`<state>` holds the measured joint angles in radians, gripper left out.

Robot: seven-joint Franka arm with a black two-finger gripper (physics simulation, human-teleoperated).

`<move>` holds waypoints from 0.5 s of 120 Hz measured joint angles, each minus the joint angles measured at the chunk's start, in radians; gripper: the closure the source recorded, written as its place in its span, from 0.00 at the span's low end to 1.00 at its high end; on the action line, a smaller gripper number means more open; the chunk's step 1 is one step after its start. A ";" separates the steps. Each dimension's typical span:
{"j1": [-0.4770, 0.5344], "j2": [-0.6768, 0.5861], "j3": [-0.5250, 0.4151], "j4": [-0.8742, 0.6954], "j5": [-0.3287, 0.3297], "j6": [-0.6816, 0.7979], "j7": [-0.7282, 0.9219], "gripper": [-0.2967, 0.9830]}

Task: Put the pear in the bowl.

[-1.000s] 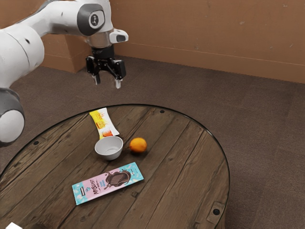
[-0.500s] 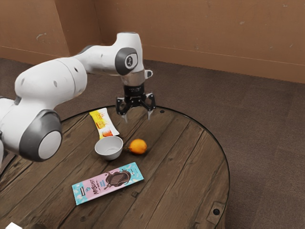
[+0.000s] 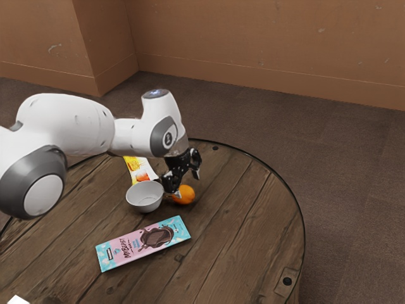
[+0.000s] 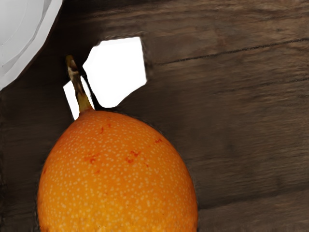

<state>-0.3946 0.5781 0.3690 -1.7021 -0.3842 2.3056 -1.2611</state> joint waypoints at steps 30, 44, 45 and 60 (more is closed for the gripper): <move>-0.013 -0.008 0.000 -0.053 0.029 0.065 -0.177 0.25; -0.014 0.000 -0.001 -0.052 0.052 0.063 -0.237 0.31; -0.014 0.001 -0.001 -0.052 0.053 0.063 -0.241 0.31; -0.013 0.011 -0.002 -0.052 0.062 0.060 -0.294 0.38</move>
<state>-0.4075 0.5892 0.3666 -1.7538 -0.3226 2.3659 -1.5551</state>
